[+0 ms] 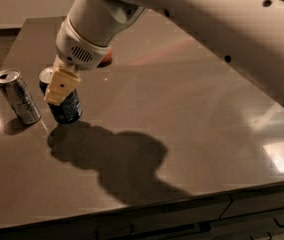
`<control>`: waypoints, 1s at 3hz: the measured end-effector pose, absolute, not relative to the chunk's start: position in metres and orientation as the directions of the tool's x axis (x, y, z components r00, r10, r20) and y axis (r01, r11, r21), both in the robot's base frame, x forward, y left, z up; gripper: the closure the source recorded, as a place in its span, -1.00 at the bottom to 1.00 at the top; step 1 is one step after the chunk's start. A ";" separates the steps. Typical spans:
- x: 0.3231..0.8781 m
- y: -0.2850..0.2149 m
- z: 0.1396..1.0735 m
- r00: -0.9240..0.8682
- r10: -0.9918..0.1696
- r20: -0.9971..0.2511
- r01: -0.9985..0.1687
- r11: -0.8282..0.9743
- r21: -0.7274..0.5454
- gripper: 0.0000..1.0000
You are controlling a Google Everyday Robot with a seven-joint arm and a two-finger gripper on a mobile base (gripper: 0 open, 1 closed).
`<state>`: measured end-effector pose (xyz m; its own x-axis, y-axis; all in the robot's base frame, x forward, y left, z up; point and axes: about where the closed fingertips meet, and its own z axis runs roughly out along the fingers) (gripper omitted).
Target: Move pepsi can near redbull can
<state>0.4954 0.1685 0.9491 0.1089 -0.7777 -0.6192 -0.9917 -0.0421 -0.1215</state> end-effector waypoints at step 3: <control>0.511 0.209 0.929 0.118 -0.773 -0.624 -0.991 -0.049 -0.126 1.00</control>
Offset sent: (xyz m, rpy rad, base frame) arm 0.0217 0.0463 -0.0221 0.0176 0.0175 0.0102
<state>0.5106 0.2090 0.9290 0.1175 -0.7727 -0.6238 -0.9908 -0.0488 -0.1262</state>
